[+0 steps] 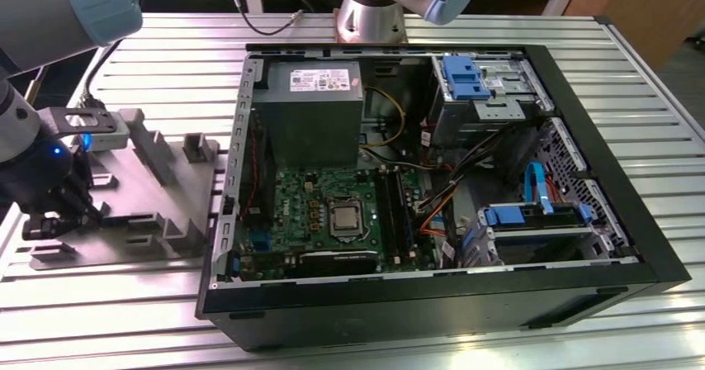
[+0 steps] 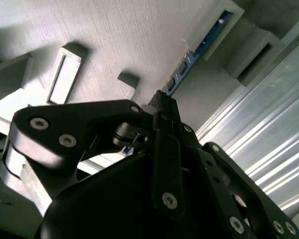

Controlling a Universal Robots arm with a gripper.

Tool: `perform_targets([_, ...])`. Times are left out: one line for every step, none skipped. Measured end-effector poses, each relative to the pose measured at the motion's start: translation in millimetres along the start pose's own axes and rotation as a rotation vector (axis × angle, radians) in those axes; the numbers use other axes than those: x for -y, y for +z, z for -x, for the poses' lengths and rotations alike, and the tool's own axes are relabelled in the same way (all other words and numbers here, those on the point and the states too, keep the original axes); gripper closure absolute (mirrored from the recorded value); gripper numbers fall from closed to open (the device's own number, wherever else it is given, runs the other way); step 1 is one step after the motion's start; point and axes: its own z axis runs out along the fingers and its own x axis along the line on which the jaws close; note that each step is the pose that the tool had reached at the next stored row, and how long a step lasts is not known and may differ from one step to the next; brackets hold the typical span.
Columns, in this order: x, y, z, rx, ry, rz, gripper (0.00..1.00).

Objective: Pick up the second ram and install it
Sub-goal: 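Pick up the second ram and move it above second insertion slot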

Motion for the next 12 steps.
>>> perform_targets([0.0, 0.0, 0.0, 0.0, 0.0, 0.0, 0.88])
perform_targets([0.0, 0.0, 0.0, 0.0, 0.0, 0.0, 0.88])
perform_targets([0.0, 0.1, -0.1, 0.0, 0.0, 0.0, 0.88])
perform_targets([-0.1, 0.4, -0.3, 0.0002, 0.005, -0.0003, 0.88])
perform_targets([-0.1, 0.7, -0.3, 0.0006, 0.016, -0.0006, 0.88])
perform_targets([0.0, 1.0, -0.4, 0.0011, 0.03, -0.0009, 0.88])
perform_targets([0.0, 1.1, -0.5, 0.0017, 0.041, -0.0013, 0.88])
perform_targets([0.0, 1.2, -0.5, 0.0019, 0.045, -0.0015, 0.88])
perform_targets([0.0, 1.3, -0.5, 0.0021, 0.045, -0.0017, 0.88])
perform_targets([0.0, 1.4, -0.5, 0.0022, 0.045, -0.0019, 0.88])
perform_targets([0.0, 1.5, -0.5, 0.0022, 0.046, -0.002, 0.88])
perform_targets([0.0, 1.5, -0.5, 0.0023, 0.046, -0.002, 0.88])
